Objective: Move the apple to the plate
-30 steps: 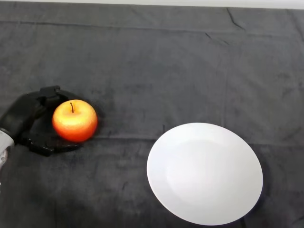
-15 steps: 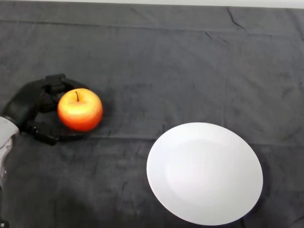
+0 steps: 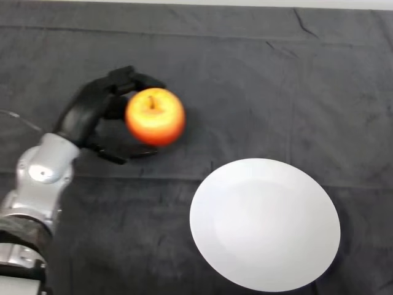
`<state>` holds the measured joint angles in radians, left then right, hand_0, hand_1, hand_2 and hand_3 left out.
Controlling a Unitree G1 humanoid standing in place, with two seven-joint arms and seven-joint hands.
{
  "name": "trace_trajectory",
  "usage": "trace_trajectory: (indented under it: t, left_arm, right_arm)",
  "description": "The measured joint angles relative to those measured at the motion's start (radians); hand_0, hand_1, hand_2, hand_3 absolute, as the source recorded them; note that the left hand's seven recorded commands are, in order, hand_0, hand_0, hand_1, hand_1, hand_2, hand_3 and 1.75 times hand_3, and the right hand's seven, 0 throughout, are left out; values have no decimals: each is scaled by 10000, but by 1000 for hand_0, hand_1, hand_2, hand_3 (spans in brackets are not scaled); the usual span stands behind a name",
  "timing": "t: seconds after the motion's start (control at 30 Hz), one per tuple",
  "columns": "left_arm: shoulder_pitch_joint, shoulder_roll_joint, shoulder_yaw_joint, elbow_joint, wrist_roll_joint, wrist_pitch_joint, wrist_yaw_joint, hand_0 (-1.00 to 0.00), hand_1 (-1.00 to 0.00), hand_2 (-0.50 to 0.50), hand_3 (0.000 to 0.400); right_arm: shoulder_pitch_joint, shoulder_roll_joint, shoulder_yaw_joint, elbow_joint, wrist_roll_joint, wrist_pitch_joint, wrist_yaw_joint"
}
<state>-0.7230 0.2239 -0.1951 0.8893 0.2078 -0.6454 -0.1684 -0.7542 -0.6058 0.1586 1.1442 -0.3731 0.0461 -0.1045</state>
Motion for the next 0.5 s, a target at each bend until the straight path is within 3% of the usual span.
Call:
trace_trajectory:
  t: [0.5]
  left_arm:
    - [24, -462, -2757, -464, 66, 63, 387, -1000, -1000, 0, 400]
  right_arm:
    - [0, -1, -3, -39, 1, 2, 0]
